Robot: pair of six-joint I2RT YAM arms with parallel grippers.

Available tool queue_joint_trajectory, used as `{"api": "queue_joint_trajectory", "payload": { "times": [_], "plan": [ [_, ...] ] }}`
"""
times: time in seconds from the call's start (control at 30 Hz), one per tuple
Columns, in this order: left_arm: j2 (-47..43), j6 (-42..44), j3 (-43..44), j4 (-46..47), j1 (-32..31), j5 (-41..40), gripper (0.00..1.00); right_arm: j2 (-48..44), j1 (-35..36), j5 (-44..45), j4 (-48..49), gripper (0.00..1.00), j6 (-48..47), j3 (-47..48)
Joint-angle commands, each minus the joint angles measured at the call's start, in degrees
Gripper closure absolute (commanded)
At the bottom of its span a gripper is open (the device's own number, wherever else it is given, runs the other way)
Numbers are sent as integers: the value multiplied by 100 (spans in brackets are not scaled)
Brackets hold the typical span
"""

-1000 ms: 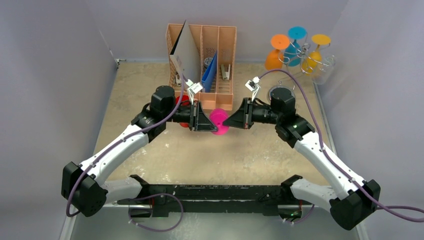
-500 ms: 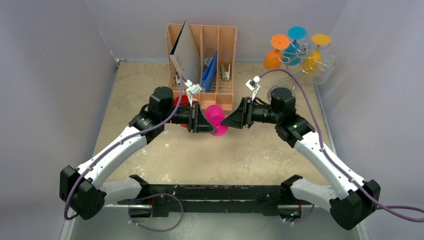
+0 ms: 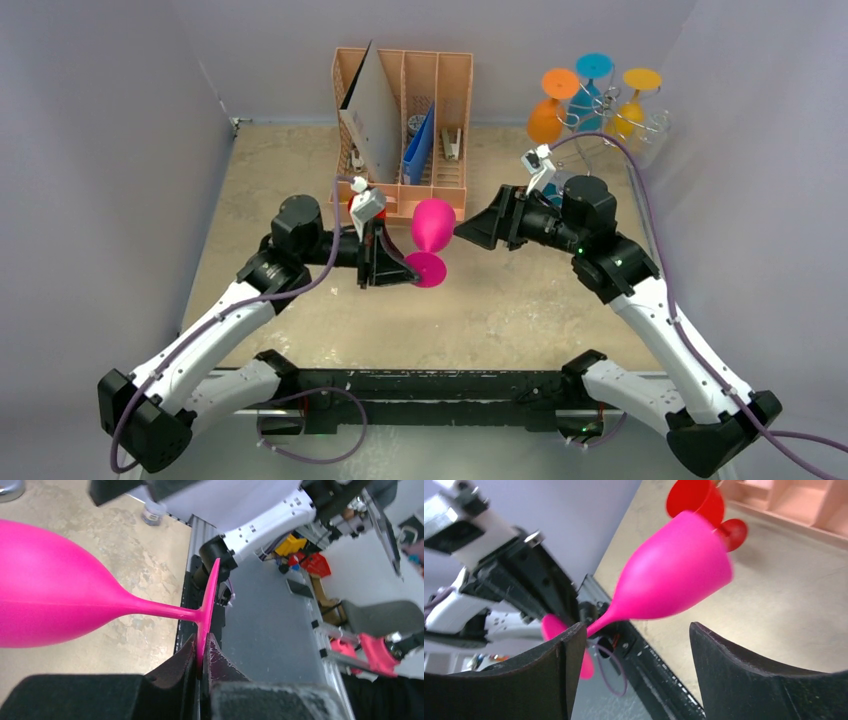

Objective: Take the wine glass off the wine glass rack
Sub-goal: Place the wine glass at the center of the board.

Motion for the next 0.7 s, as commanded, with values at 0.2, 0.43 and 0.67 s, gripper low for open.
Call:
{"api": "queue_joint_trajectory", "payload": {
  "times": [0.2,0.43,0.67],
  "plan": [
    [-701,1972,-328,-192,-23,1056,100,-299,-28,1731,-74,6,-152,19],
    [-644,2447,-673,96,-23,1133,100,218,-60,1068,-1356,4,-740,829],
    [-1357,3290,-1183,338,-21,892,100,1291,-178,-591,-2468,7,-1222,2405]
  ]
}}
